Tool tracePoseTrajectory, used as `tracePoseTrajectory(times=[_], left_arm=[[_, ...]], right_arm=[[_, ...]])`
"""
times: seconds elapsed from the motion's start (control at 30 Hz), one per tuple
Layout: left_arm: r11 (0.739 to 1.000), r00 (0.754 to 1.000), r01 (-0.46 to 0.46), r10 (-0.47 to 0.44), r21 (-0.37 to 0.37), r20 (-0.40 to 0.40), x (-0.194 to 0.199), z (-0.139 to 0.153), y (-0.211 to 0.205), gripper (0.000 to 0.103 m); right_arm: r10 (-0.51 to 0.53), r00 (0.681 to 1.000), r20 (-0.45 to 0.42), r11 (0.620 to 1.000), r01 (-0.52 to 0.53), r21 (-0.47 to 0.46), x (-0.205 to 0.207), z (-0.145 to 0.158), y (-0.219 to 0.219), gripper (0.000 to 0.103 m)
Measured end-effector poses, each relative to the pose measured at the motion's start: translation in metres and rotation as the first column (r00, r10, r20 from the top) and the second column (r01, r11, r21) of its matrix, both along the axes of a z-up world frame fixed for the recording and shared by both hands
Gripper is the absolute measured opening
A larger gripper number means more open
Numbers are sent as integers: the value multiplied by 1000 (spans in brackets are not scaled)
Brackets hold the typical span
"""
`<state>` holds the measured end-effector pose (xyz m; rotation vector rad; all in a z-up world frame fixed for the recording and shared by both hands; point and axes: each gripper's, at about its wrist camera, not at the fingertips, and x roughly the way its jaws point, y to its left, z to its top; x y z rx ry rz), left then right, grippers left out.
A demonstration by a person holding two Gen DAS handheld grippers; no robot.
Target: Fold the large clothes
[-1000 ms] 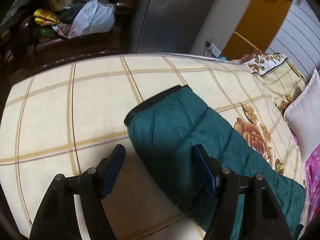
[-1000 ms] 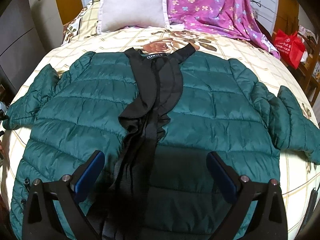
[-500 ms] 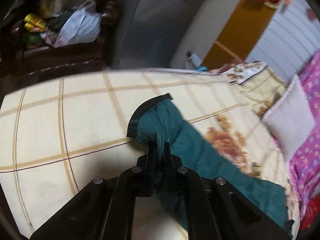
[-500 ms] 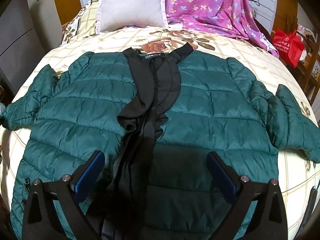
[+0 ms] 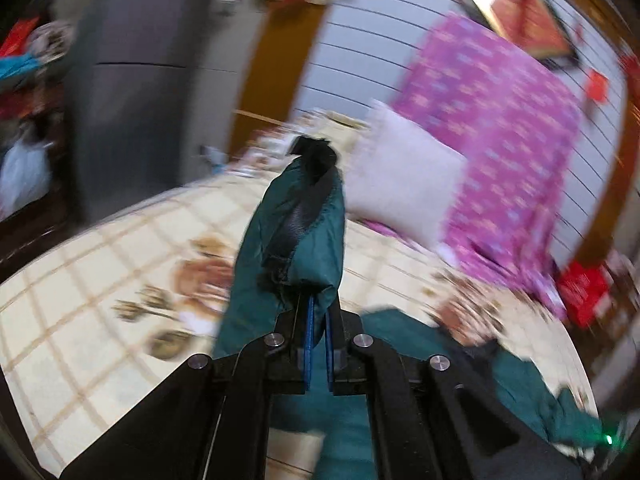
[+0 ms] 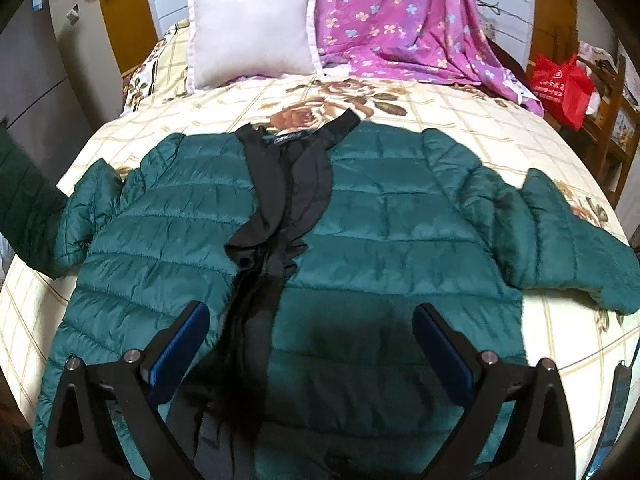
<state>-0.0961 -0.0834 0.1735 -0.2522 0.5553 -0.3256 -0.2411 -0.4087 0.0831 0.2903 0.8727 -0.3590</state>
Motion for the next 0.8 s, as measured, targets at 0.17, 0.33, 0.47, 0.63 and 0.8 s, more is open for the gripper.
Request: tracePoseTrajectory(times=[0.17, 0.33, 0.47, 0.63, 0.8], left_arm=[[988, 989, 150, -149, 25, -19, -29, -1, -73, 0], [967, 968, 249, -247, 48, -54, -50, -13, -126, 0], [947, 948, 313, -306, 69, -90, -65, -29, -160, 0], [919, 918, 383, -367, 94, -151, -79, -55, -197, 0], [874, 853, 485, -465, 32, -239, -86, -90, -228, 0]], right_arm=[[-30, 999, 19, 1000, 30, 2, -19, 7, -16, 103], [-73, 997, 19, 997, 73, 9, -39, 5, -37, 103], [-110, 994, 23, 994, 110, 28, -52, 2, -54, 103], [-137, 990, 22, 990, 136, 40, -61, -4, -68, 103], [-158, 987, 17, 987, 157, 42, -66, -10, -78, 103]])
